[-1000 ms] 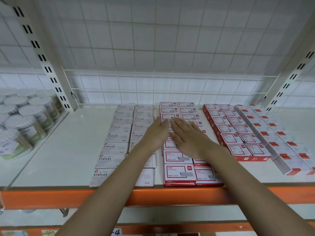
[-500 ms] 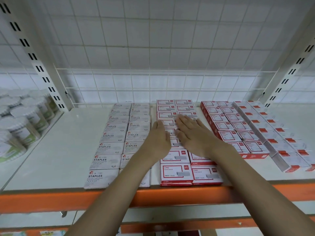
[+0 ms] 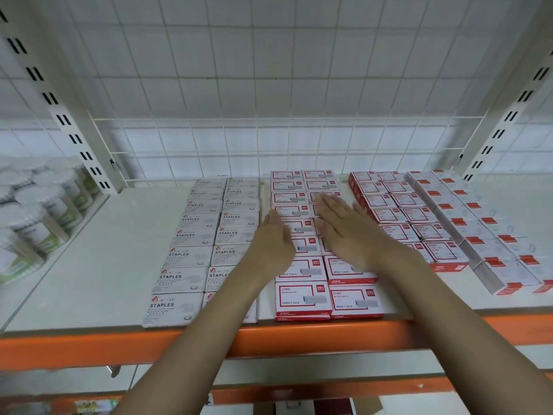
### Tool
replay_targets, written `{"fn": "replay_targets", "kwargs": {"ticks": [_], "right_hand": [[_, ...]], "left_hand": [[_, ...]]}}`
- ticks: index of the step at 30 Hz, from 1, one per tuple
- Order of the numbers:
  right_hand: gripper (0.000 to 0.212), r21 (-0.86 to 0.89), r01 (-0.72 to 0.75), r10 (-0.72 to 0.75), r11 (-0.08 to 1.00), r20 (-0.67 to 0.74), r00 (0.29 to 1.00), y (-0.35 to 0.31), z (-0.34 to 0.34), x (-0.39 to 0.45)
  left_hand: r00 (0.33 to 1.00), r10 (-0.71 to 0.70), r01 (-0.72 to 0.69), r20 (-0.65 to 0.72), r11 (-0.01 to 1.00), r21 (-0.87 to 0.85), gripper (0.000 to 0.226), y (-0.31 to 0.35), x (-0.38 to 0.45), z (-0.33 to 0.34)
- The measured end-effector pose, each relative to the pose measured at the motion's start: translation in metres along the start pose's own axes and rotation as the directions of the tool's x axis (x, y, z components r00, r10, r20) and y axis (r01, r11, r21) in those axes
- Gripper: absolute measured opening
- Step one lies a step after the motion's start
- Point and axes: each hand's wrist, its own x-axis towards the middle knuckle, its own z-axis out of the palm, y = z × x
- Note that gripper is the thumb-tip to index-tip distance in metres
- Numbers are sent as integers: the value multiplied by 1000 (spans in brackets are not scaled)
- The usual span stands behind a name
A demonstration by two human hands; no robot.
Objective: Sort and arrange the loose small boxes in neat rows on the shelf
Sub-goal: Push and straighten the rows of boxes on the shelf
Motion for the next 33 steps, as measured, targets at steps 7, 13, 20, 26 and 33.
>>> {"fn": "replay_targets", "kwargs": {"ticks": [7,13,20,26,33], "right_hand": [[55,-275,-187,192,943,-9,981,57,-29,-29],[57,-358,-84,115,930,64,991,56,-11,-20],[65,-396,-21,71,918,112,991,47,-3,-12],[64,-391,-23,74,920,116,990,47,-2,-11],[64,-427,-16,74,904,120,990,43,-4,-10]], "left_hand": [[1000,-9,9,-2,993,-122,38,14,-7,-8],[998,-44,40,-39,995,-94,33,18,-8,-5],[997,-67,64,-46,996,-67,34,18,-9,-3],[996,-79,75,-51,994,-79,32,22,-11,-3],[996,-83,81,-28,995,-52,29,24,-10,-4]]}}
